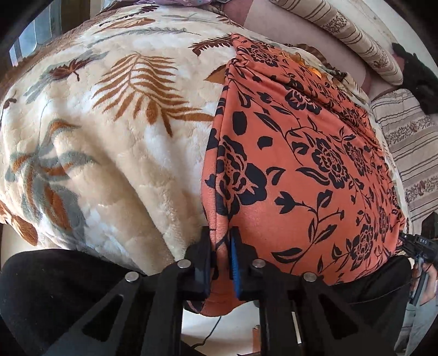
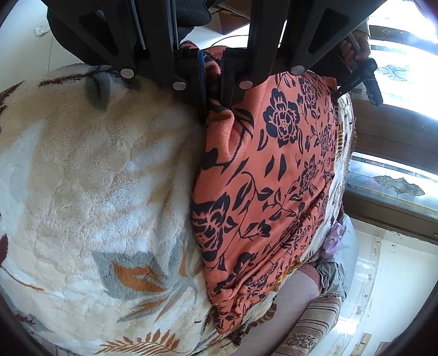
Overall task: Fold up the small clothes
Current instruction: 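Hold the hem with both grippers, ready to fold it toward the collar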
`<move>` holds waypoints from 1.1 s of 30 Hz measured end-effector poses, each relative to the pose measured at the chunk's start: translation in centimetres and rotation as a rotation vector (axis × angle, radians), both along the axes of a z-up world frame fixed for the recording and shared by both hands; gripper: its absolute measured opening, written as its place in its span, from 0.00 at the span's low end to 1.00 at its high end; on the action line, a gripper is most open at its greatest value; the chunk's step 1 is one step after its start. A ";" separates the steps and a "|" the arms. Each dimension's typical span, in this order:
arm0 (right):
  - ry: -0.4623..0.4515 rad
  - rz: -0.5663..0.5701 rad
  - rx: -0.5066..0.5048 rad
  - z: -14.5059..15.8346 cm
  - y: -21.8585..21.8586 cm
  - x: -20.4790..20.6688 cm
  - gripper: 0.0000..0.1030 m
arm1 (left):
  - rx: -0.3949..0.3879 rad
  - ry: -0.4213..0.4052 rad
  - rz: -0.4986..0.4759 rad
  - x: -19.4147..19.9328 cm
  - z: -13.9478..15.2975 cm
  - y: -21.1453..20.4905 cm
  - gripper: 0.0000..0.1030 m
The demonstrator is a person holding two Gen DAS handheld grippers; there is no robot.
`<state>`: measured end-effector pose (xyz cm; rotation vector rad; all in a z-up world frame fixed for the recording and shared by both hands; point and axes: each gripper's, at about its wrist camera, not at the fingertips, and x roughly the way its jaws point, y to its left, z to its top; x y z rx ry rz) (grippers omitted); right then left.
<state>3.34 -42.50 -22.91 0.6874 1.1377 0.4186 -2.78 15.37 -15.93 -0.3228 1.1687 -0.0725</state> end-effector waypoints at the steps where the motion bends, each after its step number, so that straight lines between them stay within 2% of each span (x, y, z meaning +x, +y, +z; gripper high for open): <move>1: 0.000 0.001 0.000 0.0 0.0 0.0 0.10 | -0.012 -0.001 0.007 -0.1 -0.1 0.2 0.09; 8: -0.013 0.020 -0.034 0.4 0.5 -0.2 0.10 | -0.032 0.006 0.022 -0.1 0.0 0.4 0.08; 12: 0.006 0.001 0.004 -0.1 0.1 -0.1 0.11 | -0.132 0.031 0.087 0.0 -0.6 2.1 0.10; 17: 0.046 -0.027 0.105 -1.1 -0.9 -0.1 0.12 | -0.092 0.013 0.067 -0.3 -0.4 1.3 0.13; 20: 0.038 -0.022 0.081 -0.8 -0.6 -0.2 0.12 | -0.079 0.014 0.065 -0.1 -0.2 0.9 0.14; 21: 0.035 -0.018 0.070 -0.7 -0.5 -0.2 0.12 | -0.059 0.010 0.058 0.1 0.0 0.6 0.08; 23: 0.041 -0.007 0.061 -0.7 -0.3 -0.2 0.12 | -0.034 -0.016 0.034 0.0 0.4 0.1 0.06; 27: -0.009 0.044 -0.019 0.5 0.9 -0.5 0.11 | -0.048 -0.032 0.033 0.1 0.9 0.2 0.06; 33: -0.064 -0.012 0.063 1.2 -0.1 -1.1 0.10 | -0.050 -0.076 0.026 0.2 2.3 0.5 0.06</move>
